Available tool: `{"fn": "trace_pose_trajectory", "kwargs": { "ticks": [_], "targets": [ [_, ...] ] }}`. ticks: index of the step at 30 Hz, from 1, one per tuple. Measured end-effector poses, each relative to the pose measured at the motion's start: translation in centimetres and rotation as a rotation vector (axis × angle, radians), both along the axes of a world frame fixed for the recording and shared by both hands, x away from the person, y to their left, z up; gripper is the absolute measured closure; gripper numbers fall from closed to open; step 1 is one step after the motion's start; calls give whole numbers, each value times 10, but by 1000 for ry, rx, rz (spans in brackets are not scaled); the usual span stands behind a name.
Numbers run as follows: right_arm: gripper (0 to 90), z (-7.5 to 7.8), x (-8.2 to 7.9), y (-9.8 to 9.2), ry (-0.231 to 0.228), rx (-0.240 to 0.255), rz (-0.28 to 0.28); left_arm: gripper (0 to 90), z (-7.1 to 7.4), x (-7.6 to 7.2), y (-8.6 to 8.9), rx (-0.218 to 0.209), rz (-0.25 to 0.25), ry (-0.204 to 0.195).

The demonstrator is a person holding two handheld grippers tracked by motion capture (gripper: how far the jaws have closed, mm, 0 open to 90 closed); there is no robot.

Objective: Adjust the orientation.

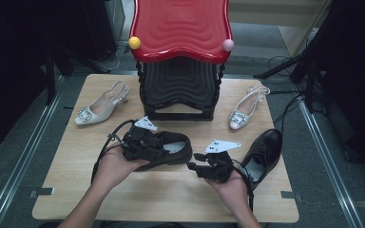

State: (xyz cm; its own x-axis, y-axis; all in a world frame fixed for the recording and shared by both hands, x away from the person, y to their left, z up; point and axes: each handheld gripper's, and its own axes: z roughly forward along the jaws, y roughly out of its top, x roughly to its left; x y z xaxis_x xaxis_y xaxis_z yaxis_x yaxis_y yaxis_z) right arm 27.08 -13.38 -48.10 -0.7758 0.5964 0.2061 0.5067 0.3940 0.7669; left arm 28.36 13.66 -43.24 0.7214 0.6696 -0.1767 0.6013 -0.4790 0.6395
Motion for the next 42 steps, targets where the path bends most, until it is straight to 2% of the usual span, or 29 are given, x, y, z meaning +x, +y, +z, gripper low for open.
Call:
{"fn": "trace_pose_trajectory", "kwargs": {
  "ticks": [4,5,6,7,11,12,15,17,18,19,20,21,22,24,25,26,27,29,30,31,33,36,38,40,42],
  "targets": [
    [695,6,5,3,4,8,15,402,-7,-5,10,-13,13,-8],
    [753,12,8,6,7,13,28,404,-12,-8,17,-10,28,-11],
    [753,12,8,6,7,13,28,404,-12,-8,17,-10,28,-11],
    [814,19,15,11,7,24,42,404,-14,-11,22,-14,37,-11],
    [890,25,30,25,8,14,54,401,-17,-14,30,-18,53,-9],
    [900,25,34,29,9,8,60,401,-20,-17,35,-11,71,-19],
    [900,23,46,38,17,-10,68,420,-24,-18,40,-27,89,-23],
    [900,22,48,39,19,-16,69,439,-28,-21,45,-34,103,-34],
    [900,17,53,42,14,-39,65,474,-32,-23,48,-31,110,-35],
    [900,17,53,42,14,-39,65,504,-32,-23,48,-31,110,-35],
    [900,13,56,42,29,-12,69,530,-35,-24,50,-32,112,-27],
    [900,13,57,42,32,-14,74,558,-40,-25,53,-31,122,-19],
    [900,13,57,44,27,-25,74,602,-43,-26,55,-30,125,-24],
    [900,13,57,47,14,-49,71,767,-45,-26,57,-31,123,-29],
    [900,13,57,47,14,-49,71,767,-47,-27,59,-28,123,-32],
    [900,12,57,52,10,-76,74,870,-50,-26,60,-26,133,-30],
    [900,10,58,55,12,-83,81,884,-54,-24,64,-35,138,16],
    [900,6,59,60,24,-101,86,896,-56,-22,65,-21,145,18],
    [900,6,59,61,11,-106,86,896,-61,-19,65,2,154,36],
    [900,6,59,61,11,-106,86,897,-61,-19,65,2,154,36],
    [900,7,60,62,9,-117,94,897,-65,-16,67,-30,149,55],
    [900,6,62,60,36,-91,98,896,-67,-14,69,-56,148,62],
    [900,6,61,61,63,-84,113,896,-67,-14,69,-57,145,61],
    [900,5,58,65,73,-105,137,892,-67,-14,69,-53,142,57],
    [900,4,54,71,48,-144,136,889,-67,-14,69,-54,141,57]
  ]
}}
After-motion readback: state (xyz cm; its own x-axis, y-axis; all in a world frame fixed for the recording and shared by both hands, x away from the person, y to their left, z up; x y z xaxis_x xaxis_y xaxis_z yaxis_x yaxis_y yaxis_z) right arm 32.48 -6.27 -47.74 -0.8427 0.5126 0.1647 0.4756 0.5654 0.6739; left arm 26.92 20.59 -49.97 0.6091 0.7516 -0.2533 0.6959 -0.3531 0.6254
